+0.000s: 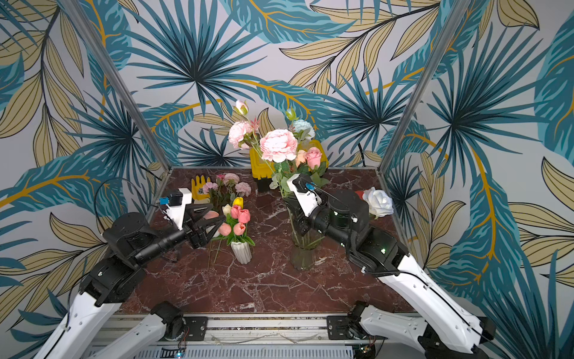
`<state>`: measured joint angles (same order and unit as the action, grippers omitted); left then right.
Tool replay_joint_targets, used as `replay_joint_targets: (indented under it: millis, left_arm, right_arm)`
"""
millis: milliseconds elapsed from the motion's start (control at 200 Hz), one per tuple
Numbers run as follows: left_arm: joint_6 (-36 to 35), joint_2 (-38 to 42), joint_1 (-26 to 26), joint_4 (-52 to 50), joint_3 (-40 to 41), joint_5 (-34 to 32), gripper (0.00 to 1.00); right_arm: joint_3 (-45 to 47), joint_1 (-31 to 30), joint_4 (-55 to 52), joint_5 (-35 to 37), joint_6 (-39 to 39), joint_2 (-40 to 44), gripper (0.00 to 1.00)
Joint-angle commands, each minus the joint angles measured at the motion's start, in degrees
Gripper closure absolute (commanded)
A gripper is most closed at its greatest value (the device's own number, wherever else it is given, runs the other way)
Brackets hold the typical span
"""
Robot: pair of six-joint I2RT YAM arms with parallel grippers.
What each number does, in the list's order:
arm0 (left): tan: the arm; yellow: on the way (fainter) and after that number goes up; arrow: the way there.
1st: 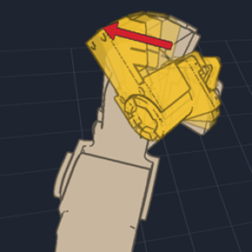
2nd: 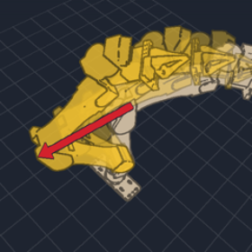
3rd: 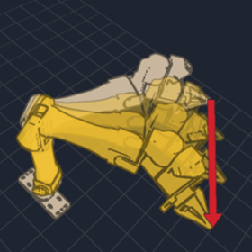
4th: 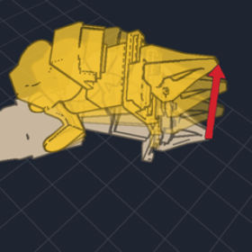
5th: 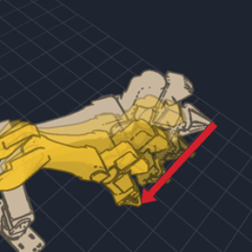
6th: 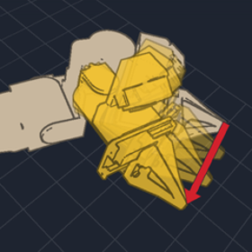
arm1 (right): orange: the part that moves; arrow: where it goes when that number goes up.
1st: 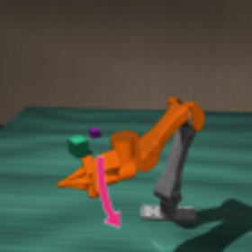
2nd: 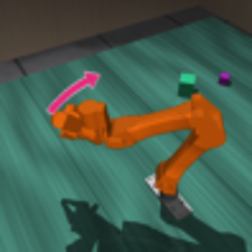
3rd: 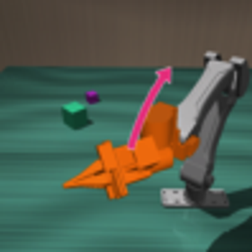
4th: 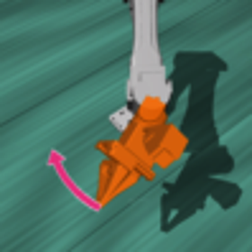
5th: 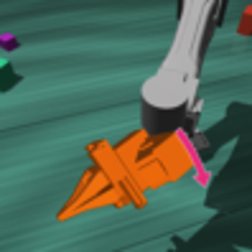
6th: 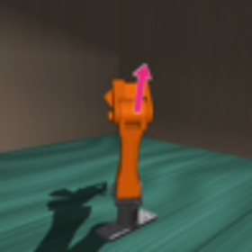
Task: Pick out pink flowers from the vase
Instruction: Pick up the flower from the vase.
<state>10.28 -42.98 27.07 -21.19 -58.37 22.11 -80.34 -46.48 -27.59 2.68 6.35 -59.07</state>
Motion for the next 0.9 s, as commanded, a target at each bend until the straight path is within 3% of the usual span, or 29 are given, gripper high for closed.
replay_joint_targets:
  millis: [0,80,145,631,791,896]
  left_arm:
    - [-0.84,-3.37,0.18,4.94,-3.91,4.97,0.3]
    - [0.03,-6.18,0.35,7.86,-5.4,8.17,0.21]
    - [0.18,-8.6,1.01,10.08,-6.71,10.91,0.2]
    - [-7.69,-28.68,12.16,11.73,-19.6,21.24,0.28]
    - [-9.1,-31.14,13.15,12.55,-20.86,21.34,0.46]
    - [-9.25,-32.11,13.27,12.69,-21.75,21.97,0.75]
  right_arm:
    - [-3.31,0.03,-1.32,-1.97,1.3,-1.18,1.0]
    - [-5.33,0.02,-0.99,-2.24,1.39,-2.01,1.0]
    - [-6.84,0.02,-0.17,-2.92,1.2,-2.63,1.0]
    - [-12.01,0.06,6.39,-4.86,-1.07,-6.94,1.0]
    - [-11.19,0.0,8.11,-5.2,-2.21,-7.12,1.0]
    - [-10.31,0.07,9.04,-5.06,-2.63,-6.98,1.0]
